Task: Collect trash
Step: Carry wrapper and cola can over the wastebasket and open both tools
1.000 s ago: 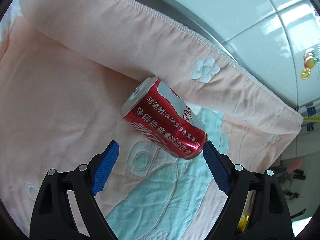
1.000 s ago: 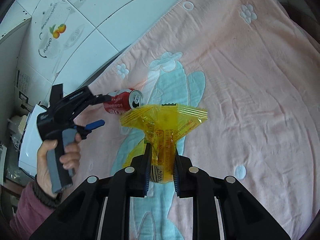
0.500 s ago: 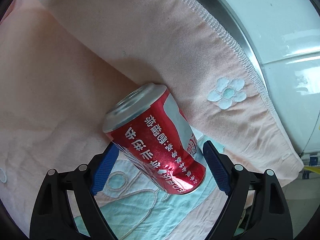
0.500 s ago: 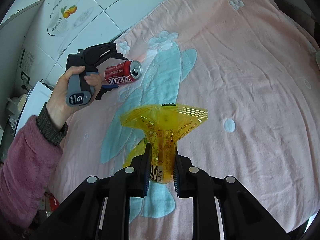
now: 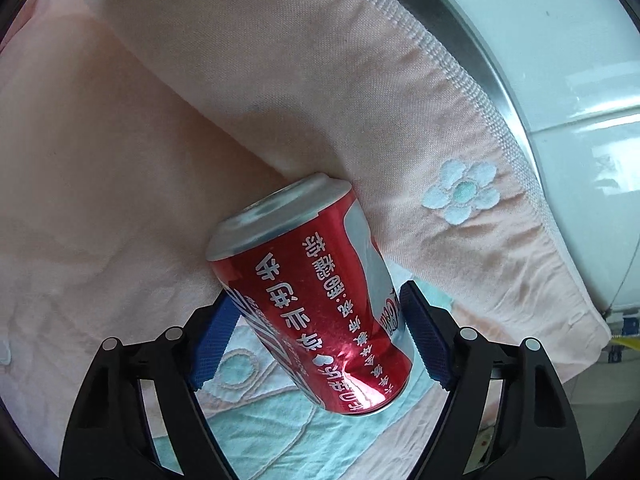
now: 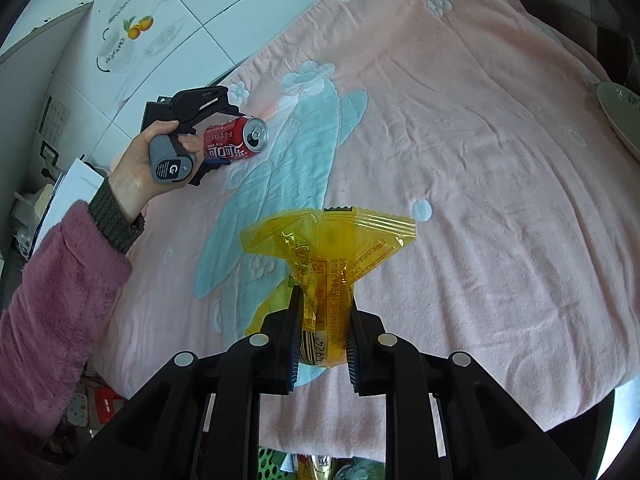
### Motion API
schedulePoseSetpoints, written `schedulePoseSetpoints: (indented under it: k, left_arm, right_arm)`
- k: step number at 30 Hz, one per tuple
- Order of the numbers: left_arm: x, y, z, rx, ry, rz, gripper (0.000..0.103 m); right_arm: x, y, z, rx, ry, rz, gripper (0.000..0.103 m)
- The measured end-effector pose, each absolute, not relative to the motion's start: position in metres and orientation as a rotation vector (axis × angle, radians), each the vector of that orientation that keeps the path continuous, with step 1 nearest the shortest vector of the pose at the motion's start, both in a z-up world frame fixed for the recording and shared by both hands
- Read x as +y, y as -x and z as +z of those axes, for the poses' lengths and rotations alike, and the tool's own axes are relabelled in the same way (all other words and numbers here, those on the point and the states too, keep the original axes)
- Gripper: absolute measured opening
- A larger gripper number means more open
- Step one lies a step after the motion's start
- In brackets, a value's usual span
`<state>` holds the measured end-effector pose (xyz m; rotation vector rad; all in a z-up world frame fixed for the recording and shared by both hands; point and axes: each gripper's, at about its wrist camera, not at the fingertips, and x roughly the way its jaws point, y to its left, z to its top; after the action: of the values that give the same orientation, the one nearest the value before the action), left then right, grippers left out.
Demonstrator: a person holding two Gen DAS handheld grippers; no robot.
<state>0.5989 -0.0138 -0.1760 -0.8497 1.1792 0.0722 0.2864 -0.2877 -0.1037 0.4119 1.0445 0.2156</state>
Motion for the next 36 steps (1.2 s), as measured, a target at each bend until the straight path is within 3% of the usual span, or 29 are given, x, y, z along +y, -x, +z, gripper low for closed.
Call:
schedulePoseSetpoints:
  k: [11,20,36]
  left_arm:
    - [0.003,-0.515,-0.14,1.163,0.725,-0.117,0.078]
    - [0.041,-0.4,-0.096,1.08,0.633,-0.2,0.078]
    - [0.073,-0.199,-0.073,0.985,0.568,-0.295,0.078]
  right_arm:
    - [-0.261,-0.246,-0.098,1.035,-0.335,0.313,0.019]
    - [-0.235,-0.187,-0.091,1.044,-0.19,0.398,0.019]
    - [-0.197,-0.099,-0.106,1.082,-0.013,0.47,0.019]
